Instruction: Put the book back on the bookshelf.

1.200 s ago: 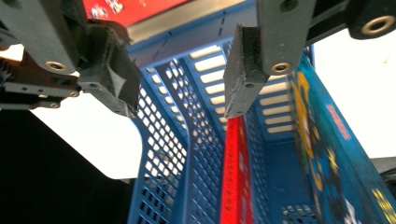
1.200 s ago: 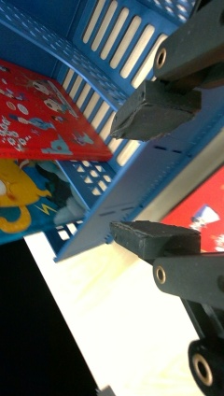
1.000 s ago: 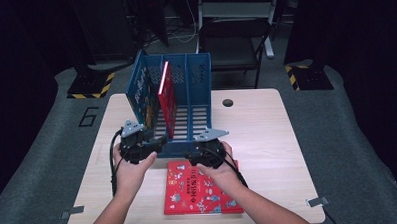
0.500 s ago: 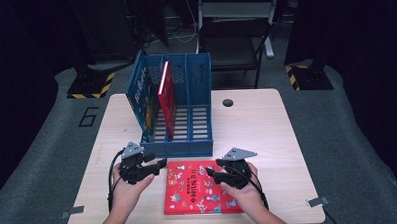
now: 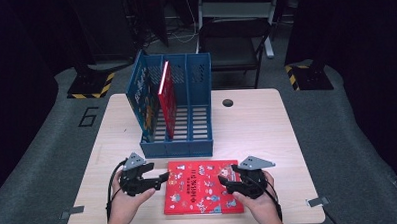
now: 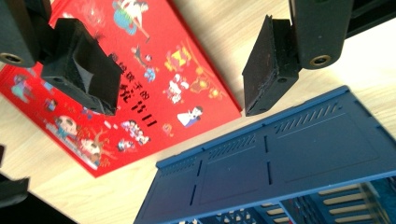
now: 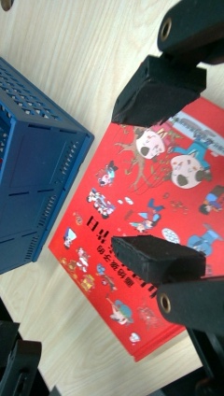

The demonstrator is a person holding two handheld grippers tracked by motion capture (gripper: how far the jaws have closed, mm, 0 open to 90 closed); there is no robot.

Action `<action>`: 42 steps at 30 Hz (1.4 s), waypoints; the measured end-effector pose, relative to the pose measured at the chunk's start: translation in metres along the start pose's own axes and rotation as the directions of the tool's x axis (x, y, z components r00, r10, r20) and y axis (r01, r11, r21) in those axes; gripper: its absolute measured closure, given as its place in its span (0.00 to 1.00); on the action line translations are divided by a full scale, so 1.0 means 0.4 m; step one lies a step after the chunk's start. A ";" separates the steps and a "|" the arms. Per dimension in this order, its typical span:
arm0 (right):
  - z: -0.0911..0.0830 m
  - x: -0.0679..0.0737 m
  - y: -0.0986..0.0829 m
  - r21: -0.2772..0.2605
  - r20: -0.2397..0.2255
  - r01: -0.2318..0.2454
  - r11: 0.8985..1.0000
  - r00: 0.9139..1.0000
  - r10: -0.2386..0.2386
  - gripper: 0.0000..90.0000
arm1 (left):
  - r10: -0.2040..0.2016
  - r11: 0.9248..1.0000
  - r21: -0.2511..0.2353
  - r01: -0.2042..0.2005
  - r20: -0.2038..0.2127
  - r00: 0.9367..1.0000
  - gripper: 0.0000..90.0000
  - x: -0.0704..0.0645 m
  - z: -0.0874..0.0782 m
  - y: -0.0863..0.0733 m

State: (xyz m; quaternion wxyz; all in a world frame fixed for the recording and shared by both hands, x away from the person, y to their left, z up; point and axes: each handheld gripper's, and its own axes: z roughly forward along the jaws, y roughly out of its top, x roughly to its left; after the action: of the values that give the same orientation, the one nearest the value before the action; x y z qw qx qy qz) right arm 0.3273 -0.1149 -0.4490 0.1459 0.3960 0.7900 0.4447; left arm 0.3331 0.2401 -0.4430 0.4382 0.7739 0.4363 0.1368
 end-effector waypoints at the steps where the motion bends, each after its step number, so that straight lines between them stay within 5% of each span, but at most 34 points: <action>1: -0.002 0.002 -0.004 -0.008 0.004 0.004 1.000 1.000 -0.004 0.37 | -0.001 1.000 -0.019 0.001 -0.015 1.000 0.31 -0.002 0.000 -0.006; 9: 0.007 0.010 -0.031 -0.008 0.056 0.054 0.999 0.997 -0.053 0.38 | 0.011 0.999 -0.045 -0.012 -0.025 1.000 0.42 0.007 0.006 -0.036; 15: 0.031 -0.010 -0.058 0.015 0.049 0.083 0.996 0.995 -0.083 0.46 | 0.030 0.999 0.010 -0.031 0.028 0.999 0.49 0.006 0.036 -0.058; 19: 0.045 -0.029 -0.075 0.039 0.044 0.048 0.998 0.998 -0.050 0.47 | 0.069 0.996 0.044 -0.071 0.041 0.997 0.50 0.002 0.051 -0.064; 22: 0.051 -0.035 -0.082 0.053 0.062 0.041 0.998 0.997 -0.044 0.47 | 0.086 0.996 0.022 -0.086 0.023 0.996 0.48 0.001 0.059 -0.066; 29: 0.060 -0.044 -0.091 0.082 0.080 0.032 0.996 0.996 -0.038 0.43 | 0.033 0.994 0.106 -0.038 0.047 0.998 0.41 0.005 0.095 -0.074; 42: 0.065 -0.061 -0.104 0.152 0.069 -0.025 0.988 0.997 0.015 0.36 | 0.059 0.983 0.167 -0.072 0.085 0.995 0.38 -0.020 0.121 -0.091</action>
State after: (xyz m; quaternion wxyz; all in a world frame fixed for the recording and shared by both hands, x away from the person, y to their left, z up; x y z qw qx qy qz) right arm 0.3375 -0.1301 -0.5007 0.1373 0.4288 0.8124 0.3705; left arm 0.3369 0.2153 -0.4988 0.3829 0.8272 0.4028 0.0824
